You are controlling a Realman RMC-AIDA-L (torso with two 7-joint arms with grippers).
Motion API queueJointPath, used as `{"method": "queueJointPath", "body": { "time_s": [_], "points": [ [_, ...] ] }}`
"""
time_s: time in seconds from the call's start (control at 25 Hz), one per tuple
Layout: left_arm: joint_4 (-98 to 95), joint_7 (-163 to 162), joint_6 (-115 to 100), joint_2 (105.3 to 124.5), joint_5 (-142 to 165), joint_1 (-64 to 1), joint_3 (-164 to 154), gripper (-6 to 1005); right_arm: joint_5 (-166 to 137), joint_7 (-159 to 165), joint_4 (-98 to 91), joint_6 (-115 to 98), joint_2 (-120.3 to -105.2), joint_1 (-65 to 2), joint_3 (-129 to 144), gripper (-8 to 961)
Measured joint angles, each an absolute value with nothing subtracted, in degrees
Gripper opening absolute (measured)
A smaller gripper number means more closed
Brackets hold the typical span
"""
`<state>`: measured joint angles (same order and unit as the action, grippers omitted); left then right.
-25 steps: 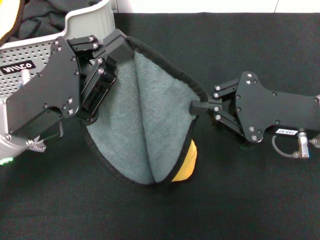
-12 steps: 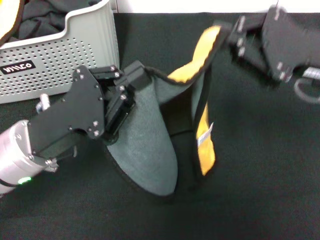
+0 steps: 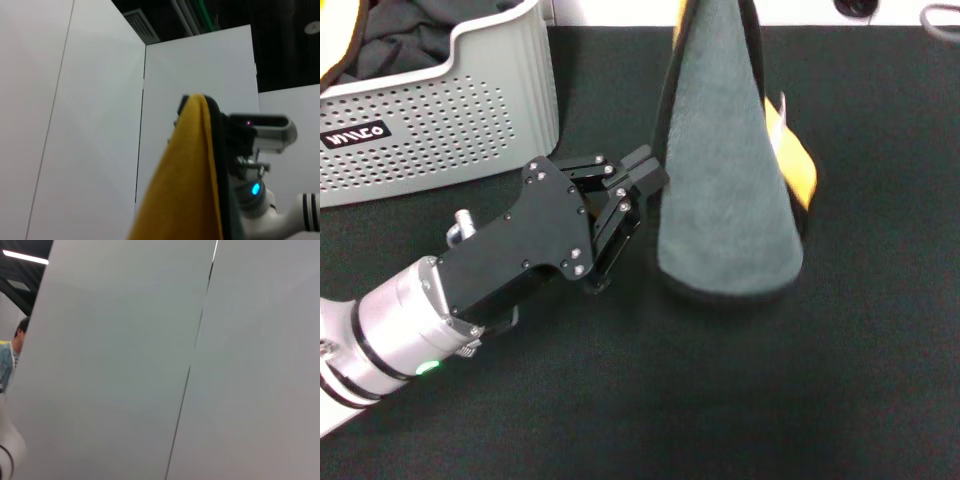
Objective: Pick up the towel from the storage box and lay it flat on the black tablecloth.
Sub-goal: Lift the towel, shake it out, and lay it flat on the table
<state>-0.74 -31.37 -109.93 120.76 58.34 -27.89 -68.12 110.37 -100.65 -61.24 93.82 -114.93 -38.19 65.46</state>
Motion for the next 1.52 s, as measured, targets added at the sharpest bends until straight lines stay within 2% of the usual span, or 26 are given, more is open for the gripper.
{"method": "queueJointPath", "body": {
  "time_s": [0.16,0.4,0.72,0.92,1.52],
  "points": [
    [-0.55,-31.4,-109.0,120.76,58.42,-28.91,-68.13,36,109.08,-99.51,-61.31,91.64,-114.74,-40.83,65.4,17],
    [-0.49,-31.51,-106.25,120.76,57.83,-29.81,-67.67,100,108.59,-98.74,-61.58,90.26,-114.71,-42.71,65.29,18],
    [-0.44,-31.61,-102.83,120.76,56.32,-29.4,-67.49,254,108.06,-98.59,-63.67,87.47,-114.44,-43.15,64.88,20],
    [-0.44,-31.35,-102.83,120.76,56.28,-28.98,-67.55,437,107.76,-98.19,-64.46,86.38,-113.89,-42.77,63.91,23],
    [-0.44,-31.29,-102.73,120.76,56.88,-28.73,-67.98,413,107.63,-97.88,-64.82,86.62,-113.91,-43.13,60.49,30]
  ]
}}
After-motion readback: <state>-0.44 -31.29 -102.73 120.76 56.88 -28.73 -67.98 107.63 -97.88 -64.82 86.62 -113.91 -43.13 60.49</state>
